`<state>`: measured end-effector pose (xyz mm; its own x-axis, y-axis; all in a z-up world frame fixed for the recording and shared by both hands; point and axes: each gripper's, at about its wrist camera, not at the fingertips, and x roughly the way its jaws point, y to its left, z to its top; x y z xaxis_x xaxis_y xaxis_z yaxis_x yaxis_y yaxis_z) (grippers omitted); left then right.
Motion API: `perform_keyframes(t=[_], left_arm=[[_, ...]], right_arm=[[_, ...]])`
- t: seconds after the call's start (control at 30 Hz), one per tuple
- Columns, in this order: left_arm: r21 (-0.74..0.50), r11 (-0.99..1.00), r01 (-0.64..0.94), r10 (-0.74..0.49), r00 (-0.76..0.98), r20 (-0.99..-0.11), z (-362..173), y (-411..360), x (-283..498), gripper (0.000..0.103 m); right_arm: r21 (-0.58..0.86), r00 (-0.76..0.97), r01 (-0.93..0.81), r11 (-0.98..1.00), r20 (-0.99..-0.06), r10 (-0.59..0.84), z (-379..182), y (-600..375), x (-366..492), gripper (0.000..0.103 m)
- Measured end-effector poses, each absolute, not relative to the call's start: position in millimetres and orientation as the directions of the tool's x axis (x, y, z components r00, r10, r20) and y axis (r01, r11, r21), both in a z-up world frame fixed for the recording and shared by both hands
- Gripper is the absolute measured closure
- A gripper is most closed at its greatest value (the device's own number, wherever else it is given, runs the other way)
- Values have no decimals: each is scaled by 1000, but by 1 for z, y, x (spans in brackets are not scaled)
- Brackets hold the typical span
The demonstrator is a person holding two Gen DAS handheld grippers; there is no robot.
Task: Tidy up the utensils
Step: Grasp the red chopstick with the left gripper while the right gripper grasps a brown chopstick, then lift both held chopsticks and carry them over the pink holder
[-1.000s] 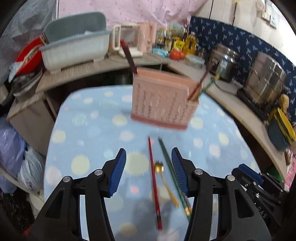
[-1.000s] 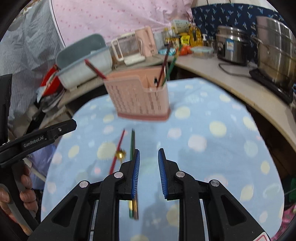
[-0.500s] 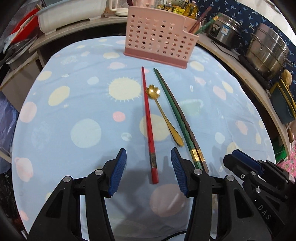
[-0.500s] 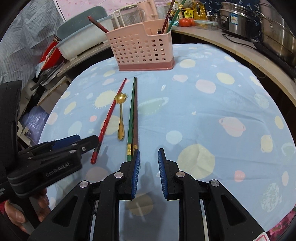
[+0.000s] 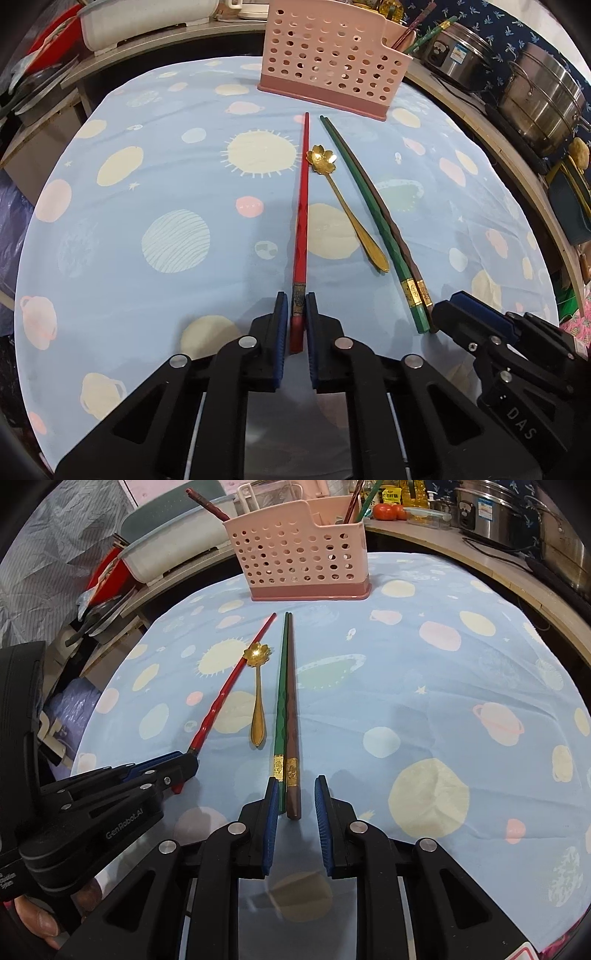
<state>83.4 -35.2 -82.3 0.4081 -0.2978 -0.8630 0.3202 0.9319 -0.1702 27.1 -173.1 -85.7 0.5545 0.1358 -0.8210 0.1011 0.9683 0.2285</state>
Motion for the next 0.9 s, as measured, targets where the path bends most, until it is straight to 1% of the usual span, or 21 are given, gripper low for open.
perform_keyframes(t=[0.13,0.33,0.53,0.57,0.67,0.83,0.9], left_arm=[[-164,931,327,-296,410,-863,-83,-36,83,94],[-171,929,327,-302,408,-862,-83,-35,84,94],[-177,928,327,-308,409,-859,-85,-35,84,94],[-178,928,327,-309,409,-859,-85,-35,83,94],[-179,928,327,-309,408,-859,-85,-35,83,94],[-201,921,334,-329,389,-861,-83,-31,81,96],[-192,922,337,-323,392,-861,-81,-29,76,96]], right_arm=[[216,546,101,971,-828,128,-90,-173,30,87],[203,542,107,973,-833,114,-95,-175,33,88],[158,554,92,983,-829,81,-96,-168,38,88],[155,556,90,984,-827,79,-96,-168,38,88],[129,563,82,988,-824,62,-96,-167,38,95],[139,569,85,987,-819,66,-91,-171,33,96],[143,579,88,986,-813,66,-86,-174,30,96]])
